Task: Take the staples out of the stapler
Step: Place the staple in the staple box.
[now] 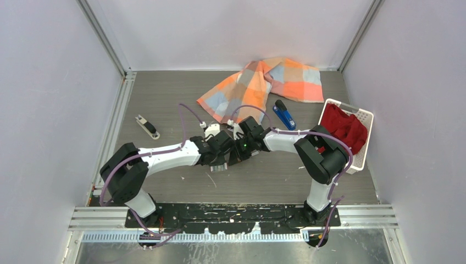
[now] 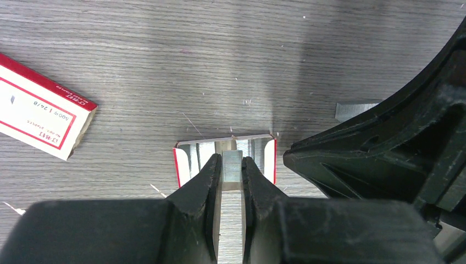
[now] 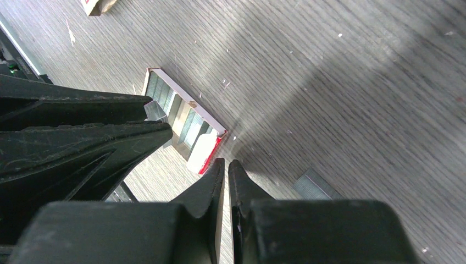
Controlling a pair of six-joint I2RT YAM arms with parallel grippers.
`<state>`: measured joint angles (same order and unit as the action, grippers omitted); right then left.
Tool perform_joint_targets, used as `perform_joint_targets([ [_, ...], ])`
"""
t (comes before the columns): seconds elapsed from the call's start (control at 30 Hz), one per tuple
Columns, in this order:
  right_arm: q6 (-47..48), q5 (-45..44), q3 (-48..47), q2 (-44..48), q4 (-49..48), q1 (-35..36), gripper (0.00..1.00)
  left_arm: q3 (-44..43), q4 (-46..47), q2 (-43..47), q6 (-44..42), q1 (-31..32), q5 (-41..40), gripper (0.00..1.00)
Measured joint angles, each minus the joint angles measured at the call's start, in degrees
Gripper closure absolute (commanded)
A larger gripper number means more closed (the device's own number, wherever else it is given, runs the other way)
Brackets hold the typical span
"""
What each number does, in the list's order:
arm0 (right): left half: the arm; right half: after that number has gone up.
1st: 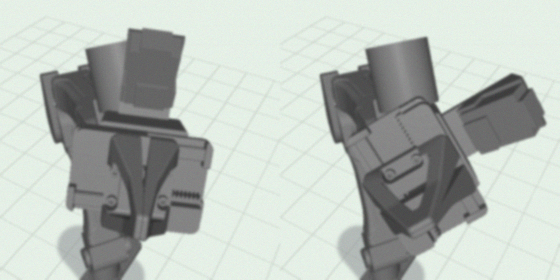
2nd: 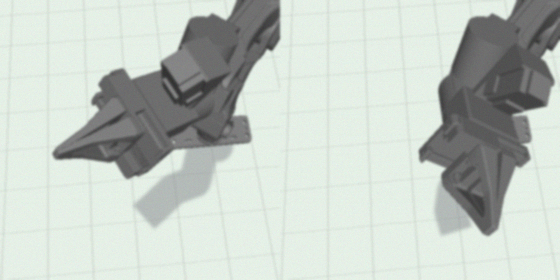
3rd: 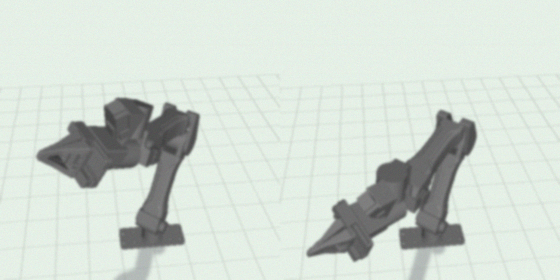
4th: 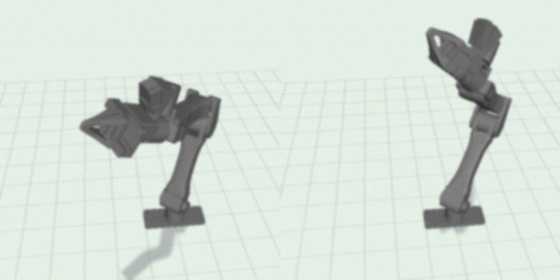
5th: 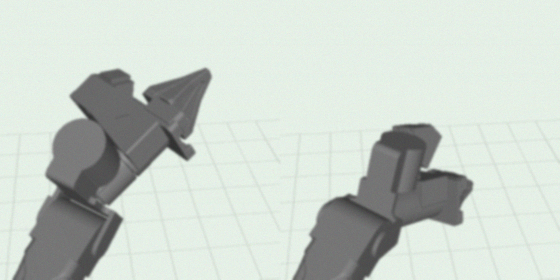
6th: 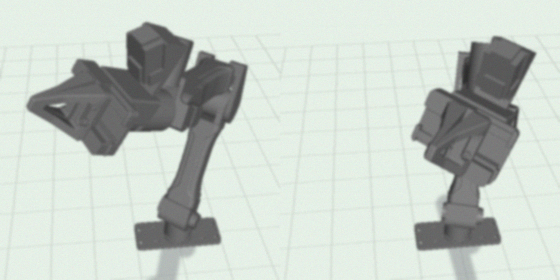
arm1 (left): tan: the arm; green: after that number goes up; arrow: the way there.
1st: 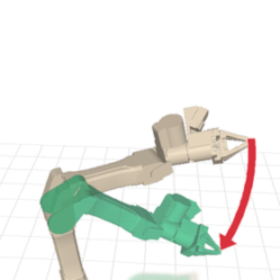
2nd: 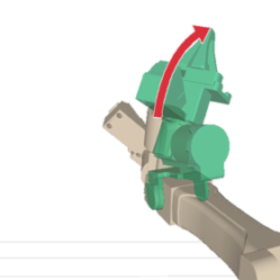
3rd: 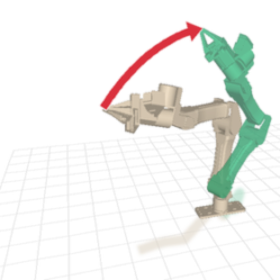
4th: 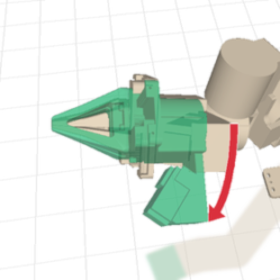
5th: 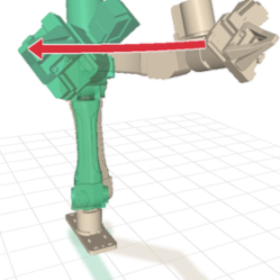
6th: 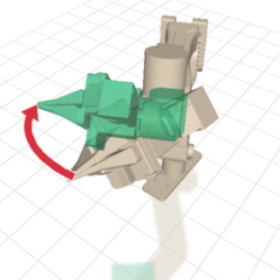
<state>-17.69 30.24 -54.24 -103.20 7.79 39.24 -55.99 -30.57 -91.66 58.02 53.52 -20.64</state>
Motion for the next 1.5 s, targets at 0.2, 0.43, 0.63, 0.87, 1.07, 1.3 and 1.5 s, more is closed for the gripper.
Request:
perform_joint_targets([
  [0.2, 0.0, 0.0, 0.0, 0.0, 0.0, 0.0, 0.87, 0.0, -0.07, 0.0, 0.02, 0.0, -0.26, 0.96],
  [0.43, 0.0, 0.0, 0.0, 0.0, 0.0, 0.0, 0.87, -0.07, -0.15, -0.44, 0.02, 0.0, -0.39, 0.96],
  [0.63, 0.0, 0.0, 0.0, 0.0, 0.0, 0.0, 0.87, -0.15, -0.22, -0.92, 0.02, 0.0, -0.39, 0.96],
  [0.87, 0.0, 0.0, 0.0, 0.0, 0.0, 0.0, 0.87, -0.15, -0.26, -0.94, 0.02, 0.0, -0.39, 0.96],
  [1.07, 0.0, 0.0, 0.0, 0.0, 0.0, 0.0, 0.87, -0.37, -0.35, -1.66, 0.02, 0.0, -0.39, 0.95],
  [1.3, 0.0, 0.0, 0.0, 0.0, 0.0, 0.0, 0.87, -0.48, -0.48, -1.79, 0.02, 0.0, -0.39, 0.95],
  [1.5, 0.0, 0.0, 0.0, 0.0, 0.0, 0.0, 0.87, -1.01, -0.61, -2.38, 0.0, 0.0, -0.37, 0.94],
])
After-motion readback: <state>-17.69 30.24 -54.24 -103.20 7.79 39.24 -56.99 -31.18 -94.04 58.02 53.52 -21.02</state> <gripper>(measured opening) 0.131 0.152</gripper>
